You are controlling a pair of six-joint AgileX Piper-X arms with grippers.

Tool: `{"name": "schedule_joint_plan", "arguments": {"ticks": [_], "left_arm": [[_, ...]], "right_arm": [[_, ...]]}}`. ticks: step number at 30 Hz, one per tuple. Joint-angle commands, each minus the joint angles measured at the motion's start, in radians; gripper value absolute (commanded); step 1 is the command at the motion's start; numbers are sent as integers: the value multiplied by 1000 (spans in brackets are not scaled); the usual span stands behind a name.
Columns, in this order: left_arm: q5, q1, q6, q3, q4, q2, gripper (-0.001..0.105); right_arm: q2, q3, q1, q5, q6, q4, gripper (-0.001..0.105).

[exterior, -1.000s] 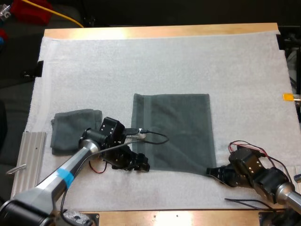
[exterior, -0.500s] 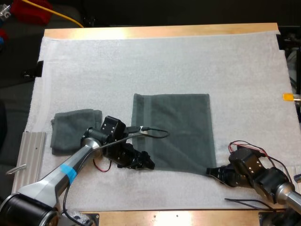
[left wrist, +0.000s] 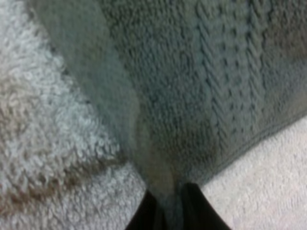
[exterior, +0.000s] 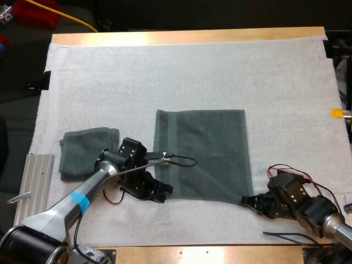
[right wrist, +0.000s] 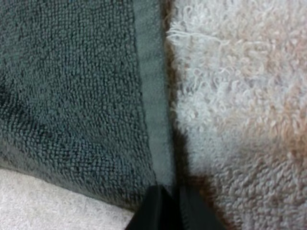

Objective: Pick towel from pile, fold and stack

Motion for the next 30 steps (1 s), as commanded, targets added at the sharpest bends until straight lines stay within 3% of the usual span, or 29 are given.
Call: {"name": "schedule_joint_plan", "arguments": {"ticks": [1,7,12,22,28,30], "left_arm": [[-14,-4,12,0,10,-2,0],[-14,-4,49,0,54,-91,0],[-4,-4,65,0,106,-197,0],[-6,-9,80,0,212,-329,0],[-6,-109,62,0,243,-385,0],[-50,-164,47,0,258,-396,0]], "right_arm": [[-3,0,2,3,-9,28,1],[-3,-54,2,20,-72,52,1],[-3,-170,2,61,-196,204,1],[-3,-307,20,80,-295,421,1],[-8,-355,119,122,-295,516,1],[-28,-367,156,173,-293,550,1]]}}
